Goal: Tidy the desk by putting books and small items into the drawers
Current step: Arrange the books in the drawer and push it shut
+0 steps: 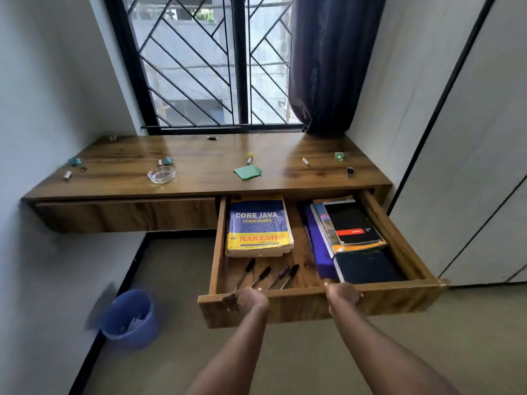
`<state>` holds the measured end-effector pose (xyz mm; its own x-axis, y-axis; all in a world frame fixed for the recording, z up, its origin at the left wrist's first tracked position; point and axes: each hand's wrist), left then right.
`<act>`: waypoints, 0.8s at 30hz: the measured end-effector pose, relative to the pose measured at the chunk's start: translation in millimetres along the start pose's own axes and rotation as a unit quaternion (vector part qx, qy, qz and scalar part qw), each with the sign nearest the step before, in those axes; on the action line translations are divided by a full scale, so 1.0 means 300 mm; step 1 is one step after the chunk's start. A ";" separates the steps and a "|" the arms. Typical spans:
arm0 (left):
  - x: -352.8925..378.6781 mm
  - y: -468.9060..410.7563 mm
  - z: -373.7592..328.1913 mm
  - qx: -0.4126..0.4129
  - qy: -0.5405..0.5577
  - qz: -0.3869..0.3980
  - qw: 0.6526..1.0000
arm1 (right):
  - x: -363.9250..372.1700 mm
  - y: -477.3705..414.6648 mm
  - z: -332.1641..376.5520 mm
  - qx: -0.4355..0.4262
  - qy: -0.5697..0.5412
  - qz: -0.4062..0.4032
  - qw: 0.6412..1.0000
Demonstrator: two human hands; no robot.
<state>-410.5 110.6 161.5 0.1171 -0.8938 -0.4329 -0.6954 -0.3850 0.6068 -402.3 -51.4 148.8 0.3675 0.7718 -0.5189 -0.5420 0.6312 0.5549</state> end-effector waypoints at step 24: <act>0.154 -0.389 -0.495 -0.095 0.351 -0.038 0.931 | 0.181 -0.342 0.482 -0.041 -0.003 0.021 0.999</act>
<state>-218.6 80.1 169.7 0.6411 -0.7671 0.0235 -0.5371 -0.4266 0.7277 -217.5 -63.3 157.6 0.3468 0.7984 -0.4922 -0.6175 0.5894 0.5209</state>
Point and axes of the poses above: each hand's wrist, its own y-axis away from the middle knuckle, its own x-axis out of the palm, z = x × y, and after that the axes turned 5 degrees about z, right-handed
